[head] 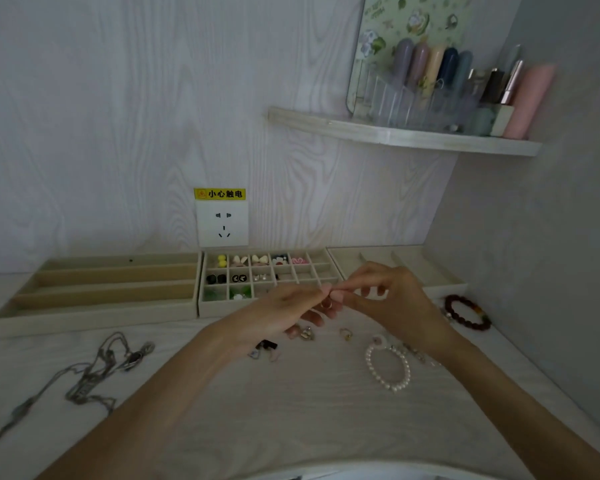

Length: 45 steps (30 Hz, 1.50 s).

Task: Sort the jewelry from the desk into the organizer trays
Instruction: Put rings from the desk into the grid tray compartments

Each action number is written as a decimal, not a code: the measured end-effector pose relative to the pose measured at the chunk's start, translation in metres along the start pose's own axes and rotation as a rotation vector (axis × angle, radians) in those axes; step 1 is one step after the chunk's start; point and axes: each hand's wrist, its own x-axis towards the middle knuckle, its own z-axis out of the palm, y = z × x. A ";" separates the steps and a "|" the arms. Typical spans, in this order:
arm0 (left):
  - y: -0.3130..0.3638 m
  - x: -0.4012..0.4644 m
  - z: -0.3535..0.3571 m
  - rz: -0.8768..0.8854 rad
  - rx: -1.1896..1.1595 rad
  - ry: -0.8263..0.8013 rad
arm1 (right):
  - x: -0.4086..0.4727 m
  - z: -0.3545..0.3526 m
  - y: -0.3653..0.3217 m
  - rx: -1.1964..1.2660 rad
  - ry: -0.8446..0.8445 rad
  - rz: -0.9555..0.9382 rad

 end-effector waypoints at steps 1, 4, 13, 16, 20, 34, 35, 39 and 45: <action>0.000 -0.001 -0.004 0.018 -0.002 0.008 | 0.005 0.000 -0.002 0.050 -0.028 0.044; 0.001 -0.004 -0.017 0.028 0.025 0.087 | 0.018 0.006 -0.006 0.161 -0.050 0.128; -0.007 0.008 -0.042 0.278 -0.098 0.514 | 0.052 0.039 -0.017 0.296 0.011 0.300; -0.011 0.018 -0.045 0.309 -0.160 0.638 | 0.060 0.047 -0.019 0.343 0.047 0.364; -0.018 0.028 -0.051 0.313 -0.135 0.683 | 0.070 0.052 -0.018 0.351 0.078 0.402; -0.031 0.039 -0.086 0.170 0.333 0.483 | 0.108 0.059 0.004 0.033 -0.162 0.325; -0.028 0.038 -0.090 0.148 0.371 0.464 | 0.110 0.057 0.006 0.003 -0.165 0.303; -0.020 0.035 -0.108 0.092 0.468 0.514 | 0.116 0.050 0.016 -0.197 -0.165 0.189; -0.016 0.032 -0.117 0.089 0.557 0.552 | 0.113 0.051 0.029 -0.437 -0.180 0.046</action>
